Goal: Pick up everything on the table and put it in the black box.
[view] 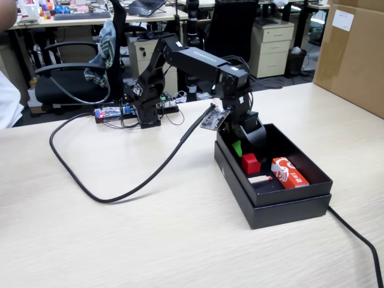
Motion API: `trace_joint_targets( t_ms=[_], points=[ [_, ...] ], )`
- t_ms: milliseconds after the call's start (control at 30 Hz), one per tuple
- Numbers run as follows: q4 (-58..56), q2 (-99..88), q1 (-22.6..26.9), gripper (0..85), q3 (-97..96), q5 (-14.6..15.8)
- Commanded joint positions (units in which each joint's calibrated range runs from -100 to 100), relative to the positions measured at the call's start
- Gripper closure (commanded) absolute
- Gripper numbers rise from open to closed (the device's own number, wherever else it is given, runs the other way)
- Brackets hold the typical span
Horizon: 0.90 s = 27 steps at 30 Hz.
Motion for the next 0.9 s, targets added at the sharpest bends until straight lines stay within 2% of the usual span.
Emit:
trace_joint_targets(
  t_ms=[0,200,467,500,567,867],
  points=[
    [0.3,-8.2,0.0,41.5,1.8,-0.1],
    [0.3,-26.8,-1.9,41.5,2.3,-0.4],
    [0.3,-43.3,-7.2,41.6,1.1,-3.5],
    [0.3,-49.8,-9.7,41.6,-2.6,-3.9],
    [0.3,-53.7,-11.3,41.5,-6.3,-4.3],
    [0.7,-73.6,-15.7,38.3,-28.0,-4.6]
  ],
)
